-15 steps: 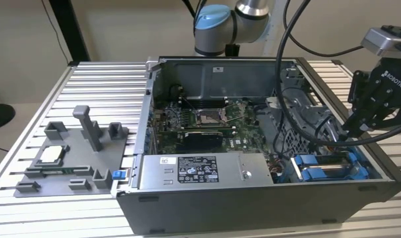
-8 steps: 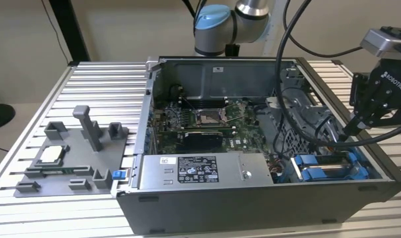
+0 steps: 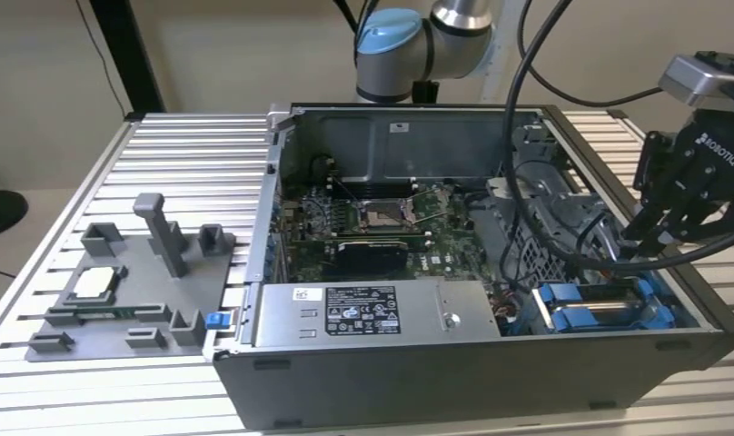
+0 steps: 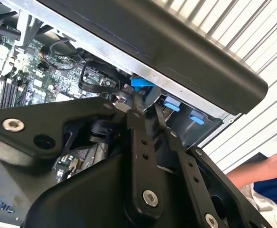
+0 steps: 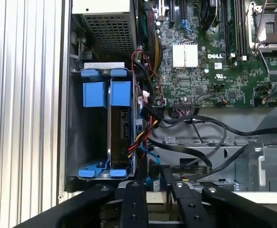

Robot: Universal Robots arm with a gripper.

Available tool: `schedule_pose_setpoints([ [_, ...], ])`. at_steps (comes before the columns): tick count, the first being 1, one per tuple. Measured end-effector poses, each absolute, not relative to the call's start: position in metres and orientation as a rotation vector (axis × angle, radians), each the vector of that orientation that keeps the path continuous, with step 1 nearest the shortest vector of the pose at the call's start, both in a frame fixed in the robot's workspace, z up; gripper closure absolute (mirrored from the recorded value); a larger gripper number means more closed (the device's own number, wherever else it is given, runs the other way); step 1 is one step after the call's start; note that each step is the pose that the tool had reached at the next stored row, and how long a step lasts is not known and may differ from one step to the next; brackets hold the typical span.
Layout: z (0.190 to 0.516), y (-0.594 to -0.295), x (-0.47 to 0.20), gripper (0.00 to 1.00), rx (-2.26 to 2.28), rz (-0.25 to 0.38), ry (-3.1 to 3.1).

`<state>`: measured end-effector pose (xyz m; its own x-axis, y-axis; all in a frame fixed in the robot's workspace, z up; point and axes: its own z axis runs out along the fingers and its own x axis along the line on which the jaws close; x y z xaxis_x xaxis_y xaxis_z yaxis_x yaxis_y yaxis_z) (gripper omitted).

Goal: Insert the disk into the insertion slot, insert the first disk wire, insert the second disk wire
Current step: 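Insert the second disk wire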

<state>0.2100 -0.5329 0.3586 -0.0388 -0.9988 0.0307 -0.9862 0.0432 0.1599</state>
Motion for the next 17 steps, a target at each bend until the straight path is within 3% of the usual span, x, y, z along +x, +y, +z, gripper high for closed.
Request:
schedule_pose_setpoints([
  [17, 0.3507, -0.5329, 0.2096, 0.00, 2.078, -0.142, -2.166],
])
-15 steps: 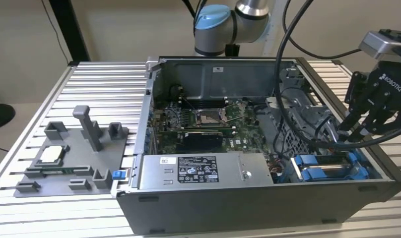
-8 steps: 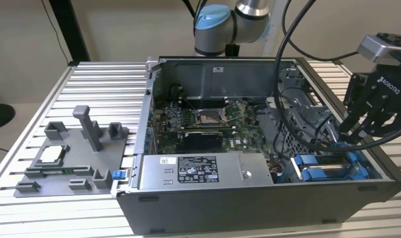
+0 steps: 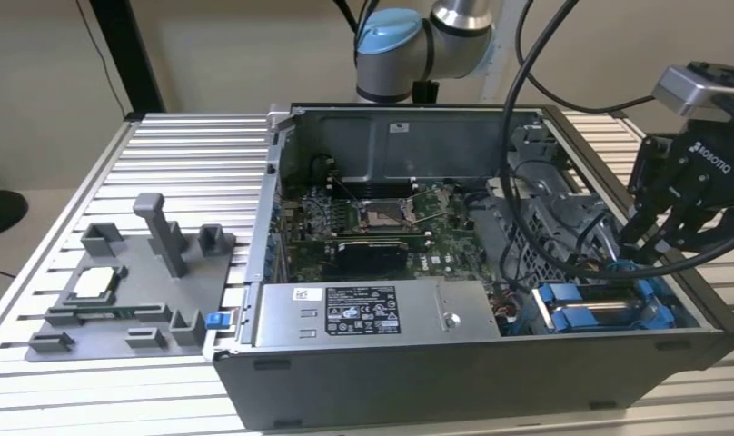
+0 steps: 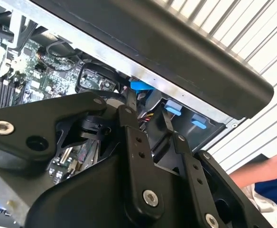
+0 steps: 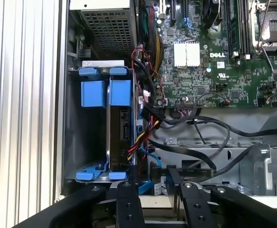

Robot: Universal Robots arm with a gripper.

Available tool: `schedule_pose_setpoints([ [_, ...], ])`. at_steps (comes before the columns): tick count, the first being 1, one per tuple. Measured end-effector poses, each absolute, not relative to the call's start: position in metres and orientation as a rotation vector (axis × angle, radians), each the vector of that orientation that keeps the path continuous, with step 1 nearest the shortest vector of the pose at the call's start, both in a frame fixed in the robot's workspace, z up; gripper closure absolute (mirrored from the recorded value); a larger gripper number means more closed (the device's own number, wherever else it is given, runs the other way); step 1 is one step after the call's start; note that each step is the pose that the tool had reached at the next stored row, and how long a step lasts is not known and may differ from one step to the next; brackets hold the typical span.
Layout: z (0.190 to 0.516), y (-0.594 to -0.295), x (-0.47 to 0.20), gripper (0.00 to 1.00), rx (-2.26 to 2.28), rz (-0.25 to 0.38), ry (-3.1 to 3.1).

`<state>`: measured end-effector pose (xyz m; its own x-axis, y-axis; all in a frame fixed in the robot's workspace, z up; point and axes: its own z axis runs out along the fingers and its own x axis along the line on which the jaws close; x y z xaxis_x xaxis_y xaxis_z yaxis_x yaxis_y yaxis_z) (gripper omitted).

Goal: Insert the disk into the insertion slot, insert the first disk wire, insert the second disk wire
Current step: 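Insert the second disk wire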

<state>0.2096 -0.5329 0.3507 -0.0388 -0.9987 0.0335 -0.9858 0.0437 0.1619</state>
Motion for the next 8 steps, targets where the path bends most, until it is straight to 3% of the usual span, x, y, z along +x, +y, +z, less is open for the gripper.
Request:
schedule_pose_setpoints([
  [8, 0.3508, -0.5328, 0.2084, 0.00, 2.077, -0.141, -2.167],
])
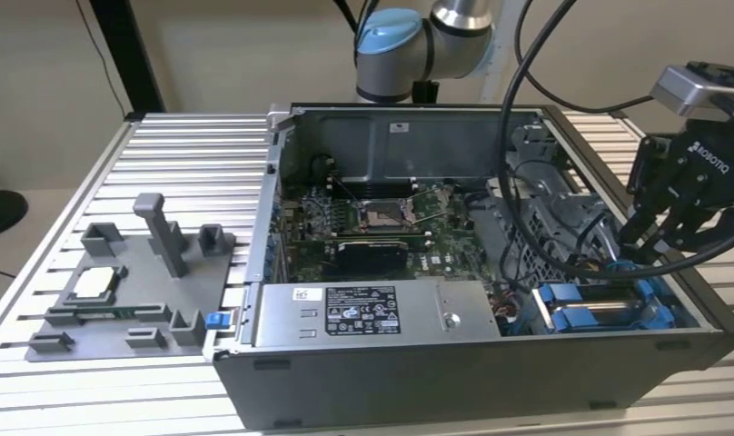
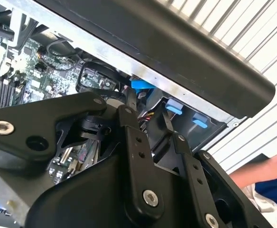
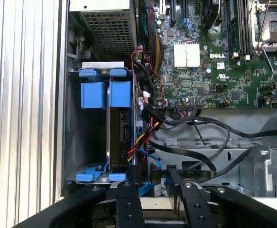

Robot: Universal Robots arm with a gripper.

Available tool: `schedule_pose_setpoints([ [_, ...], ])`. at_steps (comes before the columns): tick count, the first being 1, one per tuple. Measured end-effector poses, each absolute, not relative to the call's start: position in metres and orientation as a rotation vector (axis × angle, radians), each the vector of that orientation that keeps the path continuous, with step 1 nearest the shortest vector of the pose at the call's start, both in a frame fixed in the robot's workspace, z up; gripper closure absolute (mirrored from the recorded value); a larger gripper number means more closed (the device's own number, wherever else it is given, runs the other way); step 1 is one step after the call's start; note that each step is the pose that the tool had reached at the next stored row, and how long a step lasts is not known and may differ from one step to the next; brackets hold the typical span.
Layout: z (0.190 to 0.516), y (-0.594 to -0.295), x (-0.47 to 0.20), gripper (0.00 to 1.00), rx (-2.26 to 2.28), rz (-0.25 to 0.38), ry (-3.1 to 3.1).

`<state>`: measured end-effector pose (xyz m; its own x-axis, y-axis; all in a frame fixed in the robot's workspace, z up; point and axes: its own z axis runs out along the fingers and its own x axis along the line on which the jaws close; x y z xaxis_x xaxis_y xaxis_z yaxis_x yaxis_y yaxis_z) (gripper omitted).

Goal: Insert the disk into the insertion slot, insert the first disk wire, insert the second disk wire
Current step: 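Insert the second disk wire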

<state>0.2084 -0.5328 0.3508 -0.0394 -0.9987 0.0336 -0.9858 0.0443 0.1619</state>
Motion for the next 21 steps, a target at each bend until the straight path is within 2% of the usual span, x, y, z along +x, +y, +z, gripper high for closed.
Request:
schedule_pose_setpoints([
  [1, 0.3508, -0.5328, 0.2084, 0.00, 2.077, -0.141, -2.167],
  [2, 0.3508, -0.5328, 0.2084, 1.00, 2.077, -0.141, -2.167],
  [21, 0.3536, -0.5329, 0.2049, 1.00, 2.074, -0.136, -2.164],
])
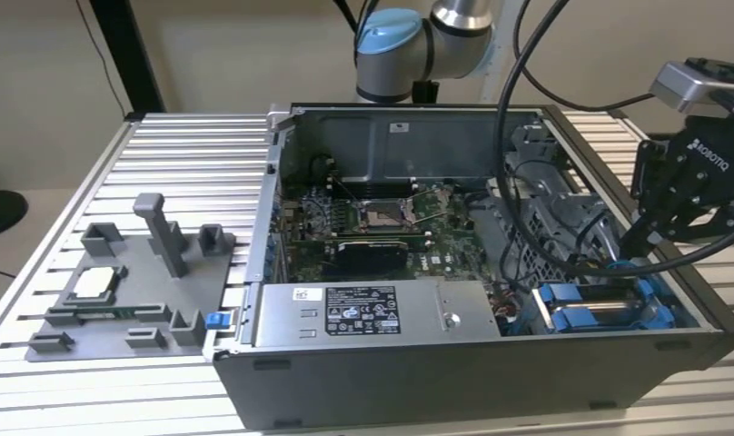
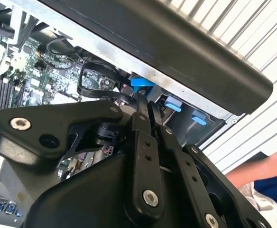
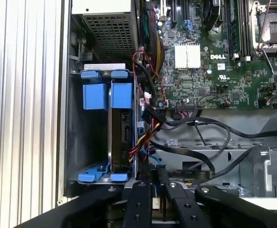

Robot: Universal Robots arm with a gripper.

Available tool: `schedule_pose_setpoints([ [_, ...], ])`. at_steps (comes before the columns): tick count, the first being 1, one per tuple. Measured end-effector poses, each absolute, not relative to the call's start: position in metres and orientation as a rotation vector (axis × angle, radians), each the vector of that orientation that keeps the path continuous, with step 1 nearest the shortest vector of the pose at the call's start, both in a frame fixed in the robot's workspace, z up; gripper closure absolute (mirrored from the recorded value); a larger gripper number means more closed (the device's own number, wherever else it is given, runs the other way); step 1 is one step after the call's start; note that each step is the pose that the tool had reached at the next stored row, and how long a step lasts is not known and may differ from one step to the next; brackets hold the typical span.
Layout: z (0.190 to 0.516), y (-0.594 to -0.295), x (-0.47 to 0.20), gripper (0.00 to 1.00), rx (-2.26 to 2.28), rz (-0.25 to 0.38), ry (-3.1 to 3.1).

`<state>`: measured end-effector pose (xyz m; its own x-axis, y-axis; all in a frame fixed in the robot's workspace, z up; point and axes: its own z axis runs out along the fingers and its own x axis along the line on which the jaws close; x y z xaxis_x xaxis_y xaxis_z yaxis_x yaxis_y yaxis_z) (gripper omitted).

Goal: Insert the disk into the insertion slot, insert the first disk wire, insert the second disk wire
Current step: 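Insert the second disk wire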

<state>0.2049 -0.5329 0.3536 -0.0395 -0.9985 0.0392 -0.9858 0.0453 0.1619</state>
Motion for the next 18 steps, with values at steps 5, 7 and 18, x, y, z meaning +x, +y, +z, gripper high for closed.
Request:
schedule_pose_setpoints([
  [5, 0.355, -0.534, 0.195, 1.00, 2.076, -0.132, -2.166],
  [7, 0.356, -0.535, 0.193, 1.00, 2.076, -0.132, -2.166],
  [18, 0.357, -0.548, 0.172, 1.00, 2.086, -0.126, -2.176],
])
